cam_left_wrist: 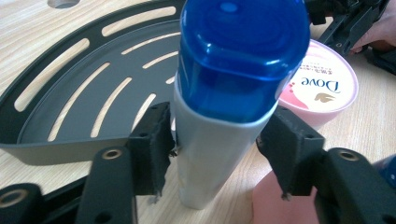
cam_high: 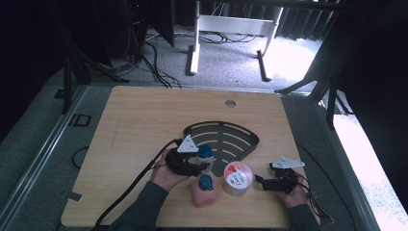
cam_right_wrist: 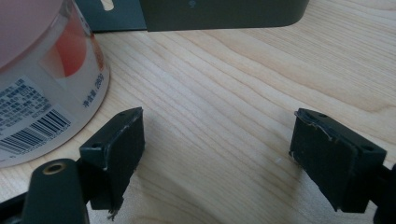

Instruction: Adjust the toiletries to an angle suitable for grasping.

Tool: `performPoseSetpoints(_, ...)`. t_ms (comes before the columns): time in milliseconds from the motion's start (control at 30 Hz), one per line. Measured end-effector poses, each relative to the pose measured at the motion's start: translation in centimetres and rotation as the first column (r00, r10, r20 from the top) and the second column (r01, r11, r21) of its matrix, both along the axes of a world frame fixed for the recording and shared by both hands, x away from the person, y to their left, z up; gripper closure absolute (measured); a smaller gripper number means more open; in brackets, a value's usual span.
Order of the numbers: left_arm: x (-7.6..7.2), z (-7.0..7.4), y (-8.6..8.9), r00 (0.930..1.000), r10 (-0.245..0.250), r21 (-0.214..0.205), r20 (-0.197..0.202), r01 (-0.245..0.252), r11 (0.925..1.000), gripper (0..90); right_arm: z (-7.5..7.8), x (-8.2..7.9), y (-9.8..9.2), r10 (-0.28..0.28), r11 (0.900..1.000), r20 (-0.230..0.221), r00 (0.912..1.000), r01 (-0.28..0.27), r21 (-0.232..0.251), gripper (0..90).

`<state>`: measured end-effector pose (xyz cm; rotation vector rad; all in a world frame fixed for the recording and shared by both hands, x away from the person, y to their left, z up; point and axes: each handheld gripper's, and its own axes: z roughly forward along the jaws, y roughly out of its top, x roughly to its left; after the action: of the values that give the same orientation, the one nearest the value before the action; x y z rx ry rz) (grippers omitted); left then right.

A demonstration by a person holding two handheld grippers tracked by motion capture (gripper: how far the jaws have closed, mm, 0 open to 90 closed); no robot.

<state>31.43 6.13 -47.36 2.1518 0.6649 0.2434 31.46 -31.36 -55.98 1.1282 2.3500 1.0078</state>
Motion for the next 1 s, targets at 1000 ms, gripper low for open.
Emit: performPoseSetpoints(1000, 2.5, 0.6, 3.5, 0.9860, 0.150, 0.126, 0.072, -0.158, 0.9793, 54.3, 0.0, 0.0, 0.0, 0.000, 1.0000, 0.000, 1.0000, 0.000, -0.001, 17.4)
